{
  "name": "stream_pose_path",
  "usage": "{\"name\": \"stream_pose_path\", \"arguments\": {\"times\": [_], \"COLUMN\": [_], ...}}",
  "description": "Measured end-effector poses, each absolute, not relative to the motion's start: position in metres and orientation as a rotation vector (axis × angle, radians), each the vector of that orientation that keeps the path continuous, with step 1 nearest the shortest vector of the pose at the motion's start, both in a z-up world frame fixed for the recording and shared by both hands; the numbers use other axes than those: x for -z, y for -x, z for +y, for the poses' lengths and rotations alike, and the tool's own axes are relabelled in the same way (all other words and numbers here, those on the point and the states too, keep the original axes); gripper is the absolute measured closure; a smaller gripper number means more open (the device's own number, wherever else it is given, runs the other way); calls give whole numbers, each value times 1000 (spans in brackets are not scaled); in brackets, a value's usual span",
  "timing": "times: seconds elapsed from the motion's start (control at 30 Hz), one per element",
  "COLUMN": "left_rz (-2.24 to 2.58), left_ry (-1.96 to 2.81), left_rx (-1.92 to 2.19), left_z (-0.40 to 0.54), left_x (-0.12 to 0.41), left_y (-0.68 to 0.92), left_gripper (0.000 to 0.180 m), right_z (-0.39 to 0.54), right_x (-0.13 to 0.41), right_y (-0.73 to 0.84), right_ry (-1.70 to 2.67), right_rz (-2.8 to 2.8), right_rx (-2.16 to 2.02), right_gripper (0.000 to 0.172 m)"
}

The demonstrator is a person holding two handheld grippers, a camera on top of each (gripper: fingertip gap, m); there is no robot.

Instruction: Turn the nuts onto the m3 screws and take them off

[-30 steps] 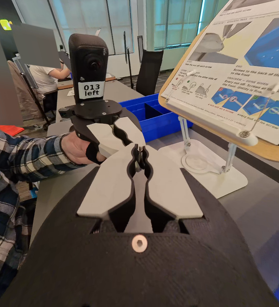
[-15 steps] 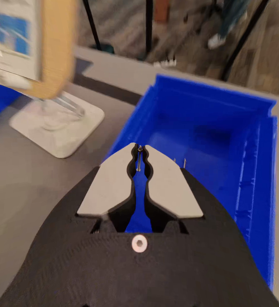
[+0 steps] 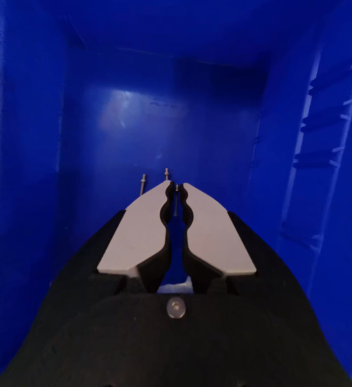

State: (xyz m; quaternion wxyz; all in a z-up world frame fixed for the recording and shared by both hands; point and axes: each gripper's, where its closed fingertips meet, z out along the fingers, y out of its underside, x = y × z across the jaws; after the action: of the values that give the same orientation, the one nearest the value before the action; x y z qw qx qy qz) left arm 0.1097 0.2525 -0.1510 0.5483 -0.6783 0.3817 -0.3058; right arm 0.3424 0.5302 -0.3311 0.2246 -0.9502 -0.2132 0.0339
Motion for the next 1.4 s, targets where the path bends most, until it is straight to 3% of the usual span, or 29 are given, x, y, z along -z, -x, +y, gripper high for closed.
{"name": "stream_pose_path", "arguments": {"times": [0.1,0.27,0.47,0.67,1.03,1.17,1.4], "left_rz": [902,886,912,893,680,794,1311], "left_ry": [1607,1600,1579,1637,1901,1990,2069], "left_rx": [727,732,662,232,-193,-179,-154], "left_z": [253,254,254,247,296,344,426], "left_x": [151,149,142,132,121,148,228], "left_y": [-110,-108,-103,-7,213,235,249], "left_gripper": [180,180,173,175,167,175,171], "right_z": [535,526,449,346,277,266,262], "right_x": [334,268,174,142,195,224,253], "right_y": [-346,-332,-275,-192,-48,-14,-6], "right_ry": [2637,2418,2059,1750,1494,1465,1462], "right_rz": [-543,-580,-804,-1017,-1189,-1267,-1320], "right_rx": [-133,-174,-212,-401,-865,-931,-995], "right_gripper": [157,149,161,171,171,171,171]}}
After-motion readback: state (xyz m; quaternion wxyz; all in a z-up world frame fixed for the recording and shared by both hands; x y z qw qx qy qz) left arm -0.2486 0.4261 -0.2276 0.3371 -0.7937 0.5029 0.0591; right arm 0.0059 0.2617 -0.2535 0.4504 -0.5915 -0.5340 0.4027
